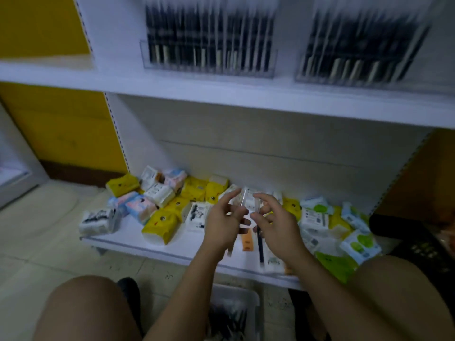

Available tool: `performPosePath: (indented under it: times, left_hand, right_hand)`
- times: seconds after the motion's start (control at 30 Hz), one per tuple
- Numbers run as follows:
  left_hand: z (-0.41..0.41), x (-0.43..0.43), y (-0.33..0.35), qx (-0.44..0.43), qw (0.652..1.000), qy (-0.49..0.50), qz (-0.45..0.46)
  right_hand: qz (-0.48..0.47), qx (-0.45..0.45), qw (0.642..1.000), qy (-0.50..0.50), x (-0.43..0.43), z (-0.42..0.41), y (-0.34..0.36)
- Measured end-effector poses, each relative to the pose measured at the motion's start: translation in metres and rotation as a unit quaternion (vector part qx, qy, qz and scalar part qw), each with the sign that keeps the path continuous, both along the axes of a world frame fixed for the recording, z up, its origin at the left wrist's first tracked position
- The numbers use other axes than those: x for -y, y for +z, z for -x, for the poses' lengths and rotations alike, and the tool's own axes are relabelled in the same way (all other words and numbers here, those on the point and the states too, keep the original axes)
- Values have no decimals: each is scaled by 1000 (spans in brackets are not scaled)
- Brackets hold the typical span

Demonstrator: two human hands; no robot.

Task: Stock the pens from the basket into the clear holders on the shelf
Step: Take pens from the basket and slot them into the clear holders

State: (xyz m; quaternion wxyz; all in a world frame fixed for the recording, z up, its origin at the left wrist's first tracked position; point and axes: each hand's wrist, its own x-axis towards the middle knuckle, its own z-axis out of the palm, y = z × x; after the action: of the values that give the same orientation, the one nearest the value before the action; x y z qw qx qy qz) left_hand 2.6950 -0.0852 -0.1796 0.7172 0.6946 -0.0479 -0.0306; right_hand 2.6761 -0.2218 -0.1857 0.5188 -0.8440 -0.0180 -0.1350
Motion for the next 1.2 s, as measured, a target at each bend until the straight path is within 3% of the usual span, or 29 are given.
performPosePath:
  times: [0.3, 0.67, 0.87, 1.2]
  left_hand:
    - [13, 44, 125, 122, 987, -102, -30]
    - [24, 132, 262, 298, 941, -122, -103]
    - [11, 175, 313, 380, 912, -101, -120]
    - [-36, 233, 361, 445, 885, -32, -133]
  right_hand:
    - [-9, 126, 990, -59, 54, 27, 119]
    - [41, 261, 955, -138, 139, 55, 246]
    - [34, 291, 942, -164, 188, 51, 290]
    - [6, 327, 927, -184, 246, -6, 333]
